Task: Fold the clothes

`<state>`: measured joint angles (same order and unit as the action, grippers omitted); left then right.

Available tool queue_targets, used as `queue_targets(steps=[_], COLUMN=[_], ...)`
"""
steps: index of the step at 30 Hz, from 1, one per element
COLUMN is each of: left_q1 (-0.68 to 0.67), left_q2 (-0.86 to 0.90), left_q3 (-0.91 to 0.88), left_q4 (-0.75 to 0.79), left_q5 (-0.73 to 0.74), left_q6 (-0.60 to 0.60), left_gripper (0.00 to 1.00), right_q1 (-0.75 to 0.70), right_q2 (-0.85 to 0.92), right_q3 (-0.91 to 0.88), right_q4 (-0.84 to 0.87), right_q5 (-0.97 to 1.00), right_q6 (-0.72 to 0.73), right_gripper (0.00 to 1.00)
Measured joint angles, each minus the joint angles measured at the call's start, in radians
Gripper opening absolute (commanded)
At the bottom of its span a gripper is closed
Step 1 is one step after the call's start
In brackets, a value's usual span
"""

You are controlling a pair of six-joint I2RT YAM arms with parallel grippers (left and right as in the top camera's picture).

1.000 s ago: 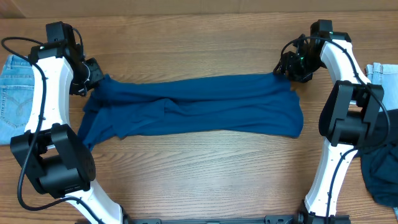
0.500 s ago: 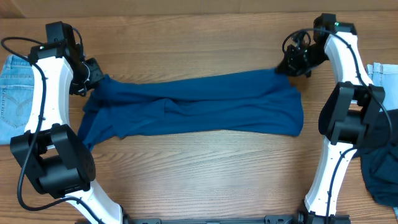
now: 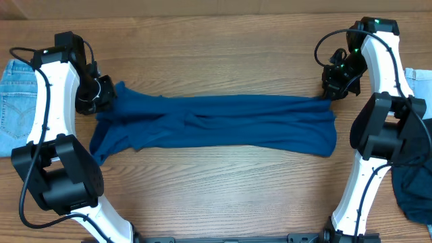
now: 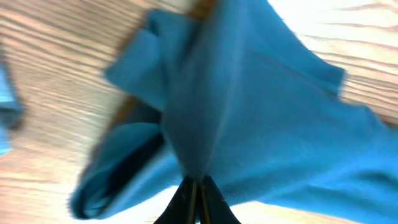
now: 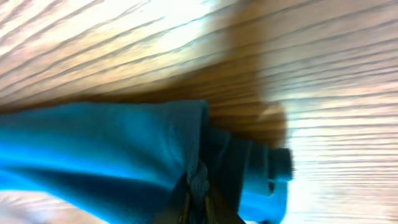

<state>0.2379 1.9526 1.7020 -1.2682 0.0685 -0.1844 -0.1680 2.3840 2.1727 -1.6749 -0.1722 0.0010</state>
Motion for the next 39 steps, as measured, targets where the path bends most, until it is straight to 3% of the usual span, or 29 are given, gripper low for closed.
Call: queue_targets(steps=[6,11,15,18,20,22,23,30,39], left_q1=[0.013,0.013,0.013,0.013,0.013,0.013,0.014,-0.032,-0.256], left_q2=[0.000,0.000,0.000,0.000,0.000,0.000,0.000,0.000,0.003], left_q3=[0.000,0.000,0.000,0.000,0.000,0.000,0.000,0.000,0.000], left_q4=[0.016,0.007,0.006,0.007,0.007,0.008,0.014,0.209,0.267], left_q5=[-0.043,-0.045,-0.058,-0.059,-0.059,-0.054,-0.035,0.322,0.156], left_q6=[-0.003,-0.003,-0.006,-0.008,-0.007,-0.007,0.000,0.194,0.240], left_gripper=[0.05,0.10,0.26,0.29,0.27,0.11,0.09,0.12,0.13], right_q1=[-0.001,-0.003,-0.010,-0.013,-0.014,-0.014,-0.014,0.000,0.039], right_q2=[0.000,0.000,0.000,0.000,0.000,0.000,0.000,-0.014,-0.014], right_q3=[0.000,0.000,-0.001,-0.001,-0.001,-0.001,0.002,0.217,0.009], right_q4=[0.024,-0.020,-0.019,-0.014,0.004,0.035,0.039,0.001,0.014], right_q5=[0.029,0.045,0.079,0.094,0.093,0.077,0.061,-0.117,-0.136], right_q6=[0.000,0.001,-0.005,-0.005,-0.005,-0.006,-0.005,-0.079,-0.112], right_gripper=[0.08,0.30,0.30,0.25,0.24,0.24,0.25,0.25,0.26])
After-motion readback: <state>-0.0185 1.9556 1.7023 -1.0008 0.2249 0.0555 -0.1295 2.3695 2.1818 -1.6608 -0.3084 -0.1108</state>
